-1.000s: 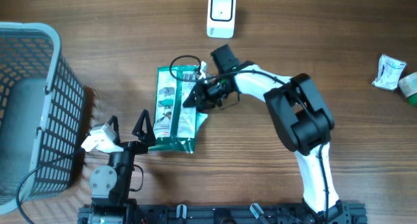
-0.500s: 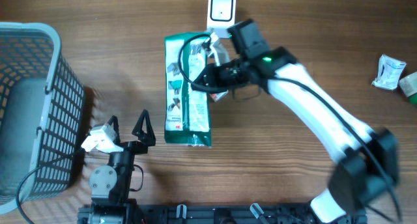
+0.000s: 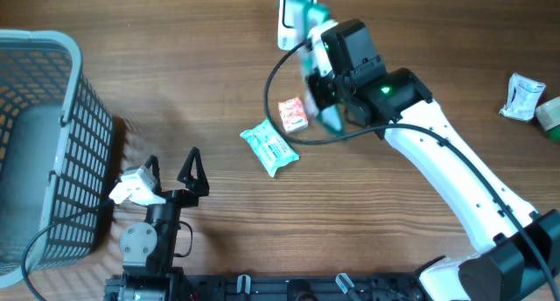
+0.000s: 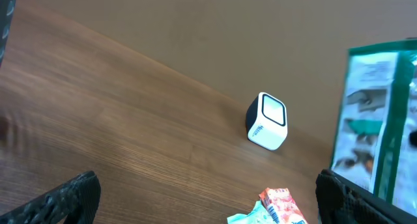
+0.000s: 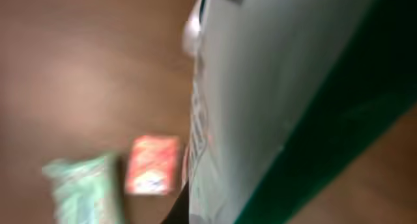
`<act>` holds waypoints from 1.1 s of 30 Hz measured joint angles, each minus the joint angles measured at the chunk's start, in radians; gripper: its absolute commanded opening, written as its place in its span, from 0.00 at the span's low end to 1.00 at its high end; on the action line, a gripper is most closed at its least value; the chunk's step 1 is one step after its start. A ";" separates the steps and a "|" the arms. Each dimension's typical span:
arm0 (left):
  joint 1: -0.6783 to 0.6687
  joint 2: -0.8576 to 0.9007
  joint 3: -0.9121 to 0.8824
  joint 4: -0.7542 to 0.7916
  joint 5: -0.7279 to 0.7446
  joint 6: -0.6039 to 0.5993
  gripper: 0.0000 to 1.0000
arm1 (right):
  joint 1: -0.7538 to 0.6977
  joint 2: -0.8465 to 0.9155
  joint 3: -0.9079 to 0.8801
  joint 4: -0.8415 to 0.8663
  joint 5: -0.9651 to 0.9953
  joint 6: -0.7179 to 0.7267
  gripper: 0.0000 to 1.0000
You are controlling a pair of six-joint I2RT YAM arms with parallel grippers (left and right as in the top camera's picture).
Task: Scan the item barcode
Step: 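Hold the gloves package at the scanner, turning it with the right gripper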
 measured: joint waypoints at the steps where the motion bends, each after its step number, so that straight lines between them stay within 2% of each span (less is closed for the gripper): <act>1: 0.000 0.000 0.000 0.000 0.000 0.000 1.00 | 0.008 0.000 -0.003 0.038 0.096 0.007 0.05; 3: 0.000 0.000 0.000 0.000 0.000 0.000 1.00 | 0.034 0.007 -0.003 0.188 0.306 -0.023 0.04; 5: 0.000 -0.001 0.000 0.000 0.000 0.000 1.00 | 0.046 0.032 -0.004 0.275 0.404 -0.109 0.05; 6: 0.000 0.000 0.000 0.000 0.000 0.000 1.00 | 0.046 0.066 -0.003 0.362 0.456 -0.164 0.04; 7: 0.000 -0.001 0.000 0.000 0.000 0.000 1.00 | 0.046 0.146 0.006 0.522 0.549 -0.284 0.05; 8: 0.000 0.000 0.000 0.000 0.000 0.000 1.00 | 0.046 0.217 0.007 0.599 0.605 -0.364 0.05; 12: 0.000 0.000 0.000 0.000 0.000 0.000 1.00 | 0.046 0.515 -0.015 1.264 0.827 -0.992 0.05; 14: 0.000 0.001 0.000 0.000 0.000 0.000 1.00 | 0.046 0.647 -0.017 1.689 0.858 -1.415 0.05; 17: 0.000 0.000 0.000 0.000 0.000 0.000 1.00 | 0.046 0.706 -0.015 1.726 0.852 -1.678 0.05; 19: 0.000 0.000 0.000 0.000 0.000 0.000 1.00 | 0.046 0.743 -0.015 1.725 0.835 -1.744 0.05; 23: 0.000 0.000 0.000 0.000 0.000 0.000 1.00 | 0.045 0.810 0.021 1.723 0.804 -1.773 0.05; 29: 0.000 0.000 0.000 0.000 0.000 0.000 1.00 | 0.014 0.911 0.212 1.701 0.774 -1.781 0.05; 33: 0.000 0.000 0.000 0.000 0.000 0.000 1.00 | -0.017 0.931 0.230 1.636 0.768 -1.790 0.05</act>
